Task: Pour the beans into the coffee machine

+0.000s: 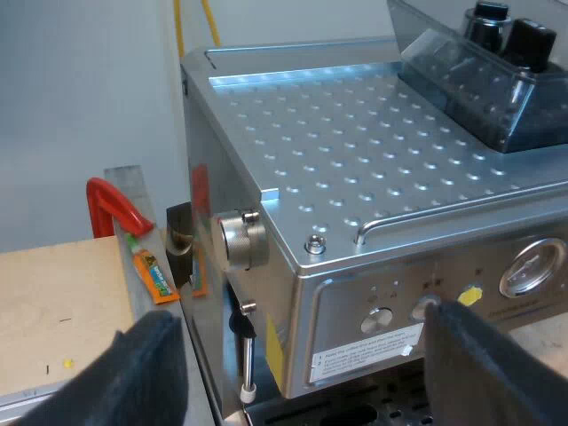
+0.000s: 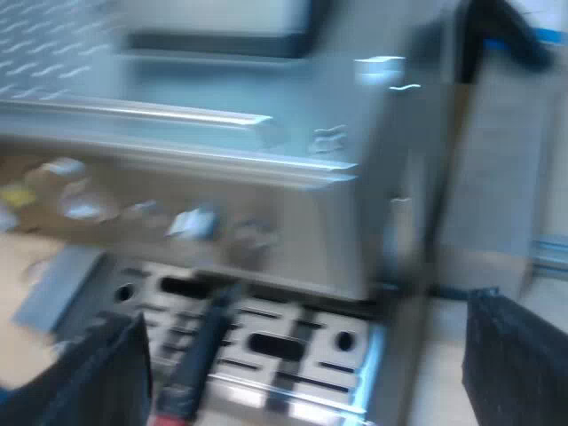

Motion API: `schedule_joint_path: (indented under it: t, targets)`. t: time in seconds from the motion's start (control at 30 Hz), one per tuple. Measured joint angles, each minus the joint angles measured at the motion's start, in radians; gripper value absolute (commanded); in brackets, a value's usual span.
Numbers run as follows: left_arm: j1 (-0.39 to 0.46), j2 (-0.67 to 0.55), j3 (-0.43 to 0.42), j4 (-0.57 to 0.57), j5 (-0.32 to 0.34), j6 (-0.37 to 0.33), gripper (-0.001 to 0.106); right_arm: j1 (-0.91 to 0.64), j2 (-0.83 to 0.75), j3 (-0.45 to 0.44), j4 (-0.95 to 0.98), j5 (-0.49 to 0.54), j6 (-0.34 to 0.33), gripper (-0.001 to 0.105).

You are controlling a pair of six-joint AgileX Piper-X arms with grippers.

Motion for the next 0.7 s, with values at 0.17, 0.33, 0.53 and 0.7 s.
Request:
schedule_joint_path:
  t: [0.17,0.33,0.53,0.7]
  targets:
    - [0.0,0.0,0.0,-0.003,0.002,0.003,0.06,-0.172,0.0,0.0,0.03,-0.136,-0.026,0.073]
    - [0.0,0.0,0.0,-0.005,-0.009,0.011,0.06,-0.45,0.0,0.0,0.106,-0.178,-0.108,0.073]
    - [0.0,-0.016,0.0,-0.001,-0.037,0.021,0.06,-0.622,-0.008,0.0,0.146,-0.178,-0.173,0.073]
    - [0.0,-0.074,0.0,0.026,-0.132,0.063,0.06,-0.644,-0.048,0.003,0.151,-0.178,-0.2,0.072]
